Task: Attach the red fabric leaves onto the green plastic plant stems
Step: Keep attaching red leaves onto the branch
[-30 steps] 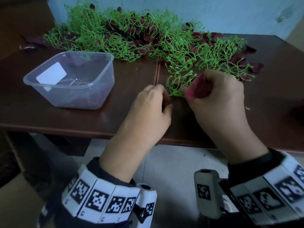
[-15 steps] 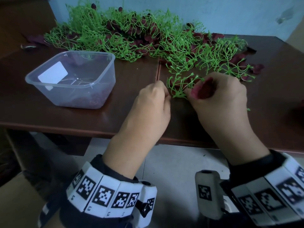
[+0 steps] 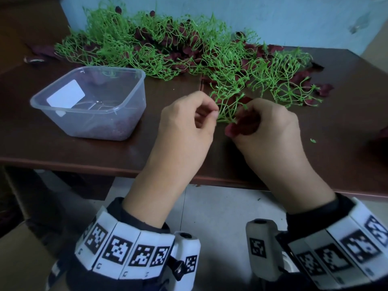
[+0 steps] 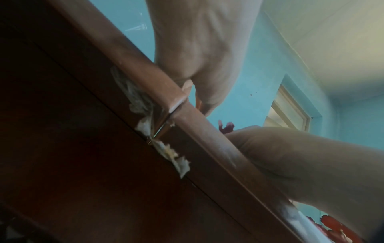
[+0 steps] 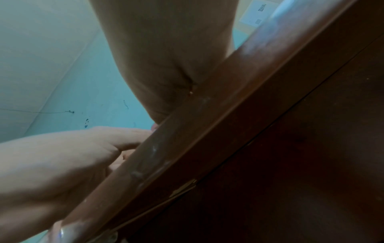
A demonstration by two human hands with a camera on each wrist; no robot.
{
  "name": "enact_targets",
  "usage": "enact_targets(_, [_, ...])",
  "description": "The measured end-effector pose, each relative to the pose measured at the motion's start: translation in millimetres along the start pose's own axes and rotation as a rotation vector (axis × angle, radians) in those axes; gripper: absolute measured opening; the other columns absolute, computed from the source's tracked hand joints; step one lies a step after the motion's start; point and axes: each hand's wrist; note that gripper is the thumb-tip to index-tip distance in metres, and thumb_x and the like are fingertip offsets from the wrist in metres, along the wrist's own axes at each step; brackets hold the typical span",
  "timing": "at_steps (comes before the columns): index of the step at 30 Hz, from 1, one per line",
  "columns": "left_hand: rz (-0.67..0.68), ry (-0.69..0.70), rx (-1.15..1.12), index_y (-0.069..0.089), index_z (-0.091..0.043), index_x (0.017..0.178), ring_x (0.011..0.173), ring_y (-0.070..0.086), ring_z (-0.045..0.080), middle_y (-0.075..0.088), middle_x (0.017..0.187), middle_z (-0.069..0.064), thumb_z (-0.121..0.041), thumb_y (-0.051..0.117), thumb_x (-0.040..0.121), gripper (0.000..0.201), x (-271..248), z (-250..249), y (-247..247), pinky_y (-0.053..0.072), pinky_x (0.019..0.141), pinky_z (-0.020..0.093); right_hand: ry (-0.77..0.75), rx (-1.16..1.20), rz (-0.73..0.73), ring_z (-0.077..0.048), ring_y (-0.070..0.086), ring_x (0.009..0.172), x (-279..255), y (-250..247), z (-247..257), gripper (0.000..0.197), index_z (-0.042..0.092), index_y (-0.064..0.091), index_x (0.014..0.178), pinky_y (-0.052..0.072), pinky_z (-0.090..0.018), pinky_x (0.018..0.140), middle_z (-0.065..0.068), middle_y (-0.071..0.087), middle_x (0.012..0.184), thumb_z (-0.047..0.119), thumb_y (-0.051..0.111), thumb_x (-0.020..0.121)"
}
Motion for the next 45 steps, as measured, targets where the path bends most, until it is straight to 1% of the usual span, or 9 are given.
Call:
enact_targets(7, [0.034, -0.044, -0.122, 0.068, -0.019, 0.085, 0.071, 0.069, 0.011, 0.07, 0.078, -0.005, -0.009, 0.074, 0.089, 0.013, -2, 7, 13, 0.059, 0.067, 0.03, -0.14, 0.017, 0.066, -0.009, 0.06, 0.088, -5, -4, 6, 0.04, 0.017, 0.061, 0.116, 0.045, -0.011, 0.076, 0.002, 0.064, 0.1, 0.022, 0.065, 0.077])
enact_targets(9, [0.041, -0.056, -0.146, 0.066, -0.03, 0.082, 0.072, 0.07, 0.012, 0.07, 0.078, -0.008, -0.006, 0.076, 0.087, 0.026, -2, 8, 14, 0.06, 0.068, 0.032, -0.162, 0.007, 0.047, -0.008, 0.058, 0.087, -4, -7, 6, 0.037, 0.016, 0.067, 0.11, 0.042, -0.009, 0.077, 0.002, 0.064, 0.098, 0.025, 0.06, 0.075])
enact_targets(13, [0.018, -0.062, -0.137, 0.068, -0.036, 0.077, 0.069, 0.071, 0.01, 0.073, 0.075, -0.006, -0.007, 0.081, 0.084, 0.033, -2, 5, 15, 0.058, 0.067, 0.028, -0.192, -0.009, -0.019, -0.017, 0.063, 0.085, -3, -12, 6, 0.02, 0.013, 0.075, 0.089, 0.05, -0.037, 0.083, 0.0, 0.069, 0.088, 0.022, 0.06, 0.078])
enact_targets(19, [0.172, -0.135, 0.086, 0.076, -0.026, 0.076, 0.058, 0.068, 0.005, 0.07, 0.064, -0.007, -0.02, 0.086, 0.081, 0.012, -3, 1, 5, 0.056, 0.057, 0.02, -0.143, -0.01, -0.019, -0.008, 0.059, 0.073, -3, -13, -4, 0.008, 0.018, 0.074, 0.079, 0.045, -0.021, 0.068, 0.001, 0.064, 0.081, 0.019, 0.067, 0.081])
enact_targets(22, [0.213, -0.154, 0.152, 0.079, -0.026, 0.079, 0.06, 0.065, 0.005, 0.067, 0.063, -0.008, -0.025, 0.085, 0.082, 0.007, -4, -3, 1, 0.05, 0.055, 0.014, -0.084, -0.021, -0.096, -0.01, 0.058, 0.071, -1, -18, -3, 0.011, 0.017, 0.072, 0.073, 0.044, -0.021, 0.065, 0.003, 0.065, 0.074, 0.019, 0.065, 0.082])
enact_targets(27, [0.193, -0.172, 0.172, 0.078, -0.028, 0.082, 0.064, 0.066, 0.008, 0.073, 0.075, -0.007, -0.027, 0.08, 0.086, 0.004, -4, -3, 2, 0.053, 0.063, 0.024, 0.139, 0.039, -0.158, -0.002, 0.061, 0.066, 9, -33, -8, 0.017, 0.018, 0.07, 0.067, 0.041, -0.014, 0.052, 0.01, 0.064, 0.059, 0.019, 0.062, 0.081])
enact_targets(32, [0.15, -0.173, 0.119, 0.075, -0.026, 0.08, 0.069, 0.069, 0.005, 0.072, 0.074, -0.01, -0.02, 0.079, 0.087, 0.01, -1, -2, 0, 0.058, 0.067, 0.028, 0.341, 0.068, -0.147, -0.016, 0.057, 0.057, 20, -55, -29, 0.019, 0.011, 0.071, 0.066, 0.049, -0.03, 0.061, -0.006, 0.066, 0.06, 0.021, 0.064, 0.08])
enact_targets(37, [0.074, -0.147, 0.055, 0.069, -0.025, 0.077, 0.068, 0.071, 0.009, 0.071, 0.072, -0.007, -0.014, 0.079, 0.086, 0.018, 3, 1, 0, 0.062, 0.07, 0.037, 0.479, 0.119, -0.095, -0.028, 0.067, 0.069, 27, -74, -40, 0.011, 0.029, 0.074, 0.069, 0.059, -0.05, 0.077, -0.009, 0.071, 0.065, 0.028, 0.063, 0.071])
enact_targets(45, [0.064, -0.169, -0.078, 0.066, -0.025, 0.074, 0.067, 0.071, 0.008, 0.072, 0.071, -0.007, -0.002, 0.084, 0.079, 0.029, 1, 5, -1, 0.061, 0.069, 0.031, 0.573, 0.033, 0.046, -0.031, 0.066, 0.062, 54, -100, -41, 0.022, 0.0, 0.067, 0.061, 0.06, -0.051, 0.076, -0.015, 0.07, 0.06, 0.012, 0.06, 0.078])
Point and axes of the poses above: each hand's wrist, its own x-axis towards the middle knuckle, its own y-axis out of the palm, z = x × y
